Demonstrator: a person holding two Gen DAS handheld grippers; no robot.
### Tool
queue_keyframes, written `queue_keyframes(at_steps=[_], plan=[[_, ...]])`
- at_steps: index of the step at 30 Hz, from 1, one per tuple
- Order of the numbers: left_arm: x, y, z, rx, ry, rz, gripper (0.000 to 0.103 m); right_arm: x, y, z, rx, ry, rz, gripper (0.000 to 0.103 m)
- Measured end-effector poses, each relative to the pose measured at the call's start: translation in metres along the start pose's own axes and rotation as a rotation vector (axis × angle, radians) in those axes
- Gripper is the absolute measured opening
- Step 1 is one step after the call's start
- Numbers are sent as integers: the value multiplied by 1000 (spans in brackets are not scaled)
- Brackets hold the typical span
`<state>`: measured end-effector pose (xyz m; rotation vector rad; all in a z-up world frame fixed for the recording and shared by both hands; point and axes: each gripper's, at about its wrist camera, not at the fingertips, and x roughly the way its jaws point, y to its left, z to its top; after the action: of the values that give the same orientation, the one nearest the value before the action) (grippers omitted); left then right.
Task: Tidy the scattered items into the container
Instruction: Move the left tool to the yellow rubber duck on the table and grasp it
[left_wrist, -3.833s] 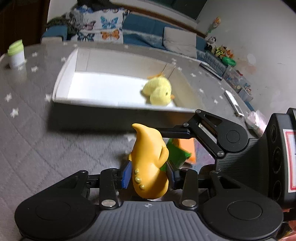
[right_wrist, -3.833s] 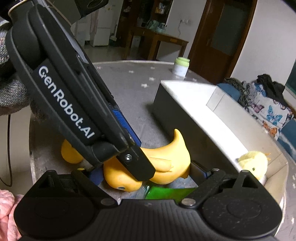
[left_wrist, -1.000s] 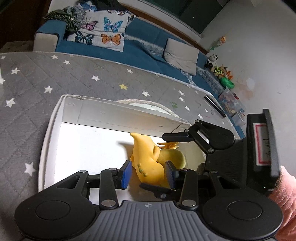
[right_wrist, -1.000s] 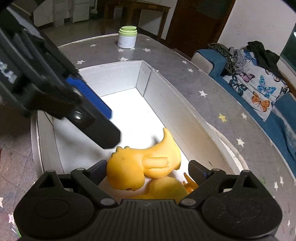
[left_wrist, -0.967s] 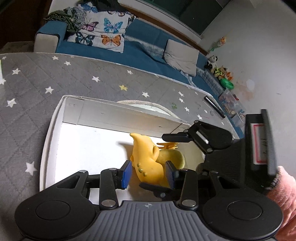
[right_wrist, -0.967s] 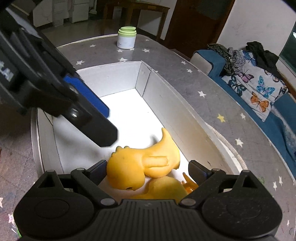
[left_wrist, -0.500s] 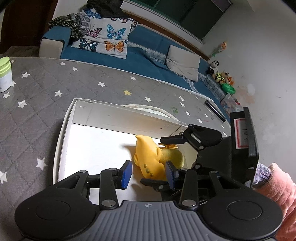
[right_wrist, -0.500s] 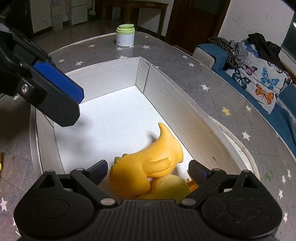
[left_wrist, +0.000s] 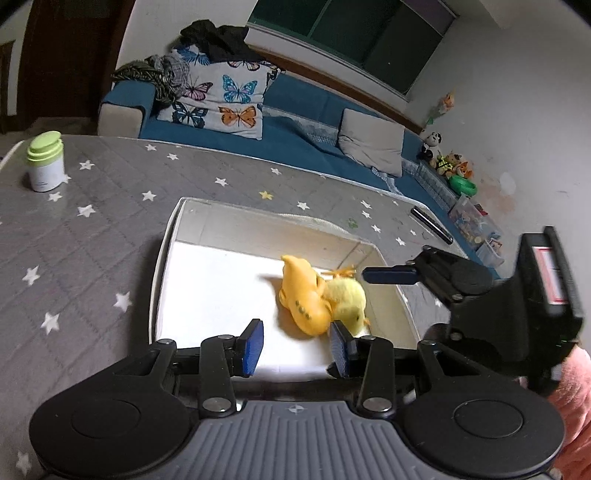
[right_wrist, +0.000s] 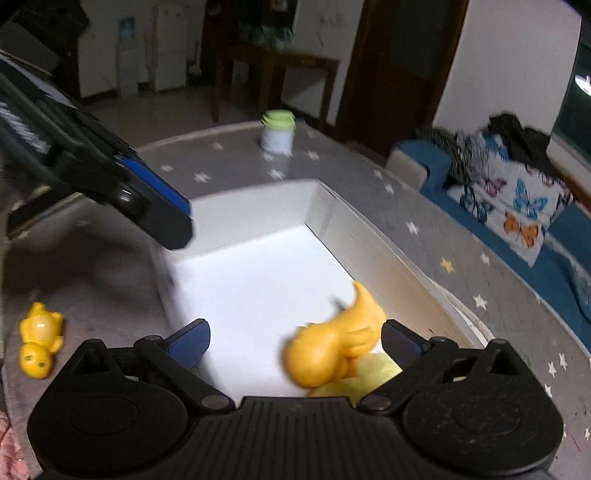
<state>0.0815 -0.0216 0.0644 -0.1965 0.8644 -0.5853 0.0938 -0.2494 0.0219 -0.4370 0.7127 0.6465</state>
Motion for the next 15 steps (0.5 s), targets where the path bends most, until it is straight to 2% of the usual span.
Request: queue_keyframes(at_steps=[5, 8, 11, 15], plan=[[-19, -6, -29, 13, -15, 34, 42, -28, 34, -9, -35, -84, 18, 100], [-29, -8, -47, 13, -18, 62, 42, -41, 60, -16, -59, -128, 61, 100], [-41, -9, -68, 5, -28, 92, 42, -46, 84, -23, -84, -151, 108, 100], [-55, 0, -98, -43, -29, 120, 42, -43, 117, -34, -141, -136, 167, 100]])
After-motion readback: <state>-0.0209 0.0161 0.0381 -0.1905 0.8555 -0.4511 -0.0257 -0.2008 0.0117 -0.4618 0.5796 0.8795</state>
